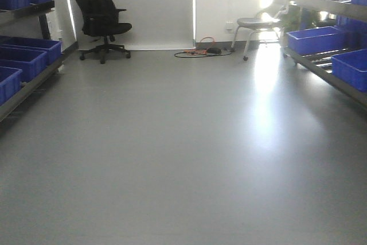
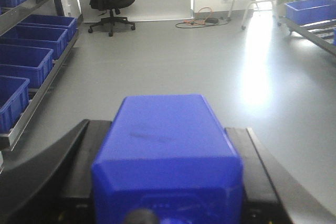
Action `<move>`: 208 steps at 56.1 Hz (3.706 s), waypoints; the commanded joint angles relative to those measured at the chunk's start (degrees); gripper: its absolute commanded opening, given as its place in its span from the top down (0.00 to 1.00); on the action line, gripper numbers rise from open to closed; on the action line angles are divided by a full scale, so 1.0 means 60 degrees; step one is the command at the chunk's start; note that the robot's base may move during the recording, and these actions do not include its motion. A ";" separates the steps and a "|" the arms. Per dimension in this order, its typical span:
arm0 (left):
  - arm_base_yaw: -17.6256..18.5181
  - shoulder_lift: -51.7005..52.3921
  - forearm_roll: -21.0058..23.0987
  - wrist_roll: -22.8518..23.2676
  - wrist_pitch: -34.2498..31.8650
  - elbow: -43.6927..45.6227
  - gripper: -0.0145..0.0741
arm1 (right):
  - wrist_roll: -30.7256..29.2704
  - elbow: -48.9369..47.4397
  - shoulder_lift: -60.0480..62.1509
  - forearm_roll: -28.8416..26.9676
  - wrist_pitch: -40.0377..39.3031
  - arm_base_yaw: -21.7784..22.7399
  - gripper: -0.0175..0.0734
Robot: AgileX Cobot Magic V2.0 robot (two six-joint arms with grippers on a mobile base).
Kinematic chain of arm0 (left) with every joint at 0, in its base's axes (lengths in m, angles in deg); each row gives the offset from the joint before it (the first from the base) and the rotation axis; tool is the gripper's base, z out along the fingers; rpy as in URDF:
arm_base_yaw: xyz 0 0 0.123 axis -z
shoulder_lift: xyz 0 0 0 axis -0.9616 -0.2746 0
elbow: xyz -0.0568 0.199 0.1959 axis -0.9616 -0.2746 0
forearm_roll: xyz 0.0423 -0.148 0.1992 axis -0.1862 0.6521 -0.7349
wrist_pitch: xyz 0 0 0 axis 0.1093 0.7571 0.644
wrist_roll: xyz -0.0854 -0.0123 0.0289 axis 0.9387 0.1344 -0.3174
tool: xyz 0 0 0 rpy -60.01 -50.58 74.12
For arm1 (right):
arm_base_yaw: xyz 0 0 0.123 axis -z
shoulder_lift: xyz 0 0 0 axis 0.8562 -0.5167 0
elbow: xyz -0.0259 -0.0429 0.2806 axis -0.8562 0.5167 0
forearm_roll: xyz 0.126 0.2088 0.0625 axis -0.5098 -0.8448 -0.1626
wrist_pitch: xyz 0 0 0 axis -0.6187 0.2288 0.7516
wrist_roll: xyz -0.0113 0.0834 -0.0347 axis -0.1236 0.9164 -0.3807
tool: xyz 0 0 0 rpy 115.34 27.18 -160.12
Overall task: Pick and sort blue part to right shelf
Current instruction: 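Drive the base up to the rack of open blue bins, then position both held parts above the open blue bins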
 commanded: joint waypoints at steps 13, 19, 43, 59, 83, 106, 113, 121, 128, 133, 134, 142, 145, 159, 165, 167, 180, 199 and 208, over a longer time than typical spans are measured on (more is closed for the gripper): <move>-0.0001 -0.0183 -0.0047 0.0063 -0.0941 0.0246 0.42 | -0.0083 -0.0277 -0.0162 0.0326 -0.0832 0.0035 0.55; -0.0001 -0.0183 -0.0047 0.0063 -0.0964 0.0202 0.42 | -0.0083 -0.0277 -0.0162 0.0326 -0.0832 0.0035 0.55; -0.0001 -0.0183 -0.0047 0.0063 -0.1058 -0.0817 0.42 | -0.0083 -0.0277 -0.0162 0.0326 -0.0832 0.0035 0.55; -0.0001 -0.0183 -0.0047 0.0063 -0.1233 -0.0937 0.42 | -0.0083 -0.0277 -0.0162 0.0326 -0.0832 0.0035 0.55; -0.0001 -0.0183 -0.0047 0.0063 -0.1233 -0.0937 0.42 | -0.0083 -0.0277 -0.0162 0.0326 -0.0832 0.0035 0.55; -0.0001 -0.0183 -0.0047 0.0063 -0.1233 -0.0937 0.42 | -0.0083 -0.0277 -0.0162 0.0326 -0.0832 0.0035 0.55; -0.0001 -0.0183 -0.0047 0.0063 -0.1233 -0.0937 0.42 | -0.0083 -0.0277 -0.0162 0.0326 -0.0832 0.0035 0.55; -0.0001 -0.0183 -0.0047 0.0063 -0.1233 -0.0937 0.42 | -0.0083 -0.0277 -0.0162 0.0326 -0.0832 0.0035 0.55; -0.0001 -0.0183 -0.0047 0.0063 -0.1233 -0.0937 0.42 | -0.0083 -0.0277 -0.0162 0.0326 -0.0832 0.0035 0.55; -0.0001 -0.0183 -0.0047 0.0063 -0.1233 -0.0937 0.42 | -0.0083 -0.0277 -0.0162 0.0326 -0.0832 0.0035 0.55; -0.0001 -0.0183 -0.0047 0.0063 -0.1233 -0.0937 0.42 | -0.0083 -0.0277 -0.0162 0.0326 -0.0832 0.0035 0.55; -0.0001 -0.0183 -0.0047 0.0063 -0.1233 -0.0937 0.42 | -0.0083 -0.0277 -0.0162 0.0326 -0.0832 0.0035 0.55; -0.0001 -0.0183 -0.0047 0.0063 -0.1233 -0.0937 0.42 | -0.0083 -0.0277 -0.0162 0.0326 -0.0832 0.0035 0.55; -0.0001 -0.0183 -0.0047 0.0063 -0.1233 -0.0937 0.42 | -0.0083 -0.0277 -0.0162 0.0326 -0.0832 0.0035 0.55; -0.0001 -0.0183 -0.0047 0.0063 -0.1233 -0.0937 0.42 | -0.0083 -0.0277 -0.0162 0.0326 -0.0832 0.0035 0.55; -0.0001 -0.0183 -0.0047 0.0063 -0.1233 -0.0937 0.42 | -0.0083 -0.0277 -0.0162 0.0326 -0.0832 0.0035 0.55; -0.0001 -0.0183 -0.0047 0.0063 -0.1233 -0.0937 0.42 | -0.0083 -0.0277 -0.0162 0.0326 -0.0832 0.0035 0.55; -0.0001 -0.0183 -0.0047 0.0063 -0.1233 -0.0937 0.42 | -0.0083 -0.0277 -0.0162 0.0326 -0.0832 0.0035 0.55; -0.0001 -0.0183 -0.0047 0.0063 -0.1266 -0.0937 0.42 | -0.0083 -0.0277 -0.0162 0.0326 -0.0832 0.0035 0.55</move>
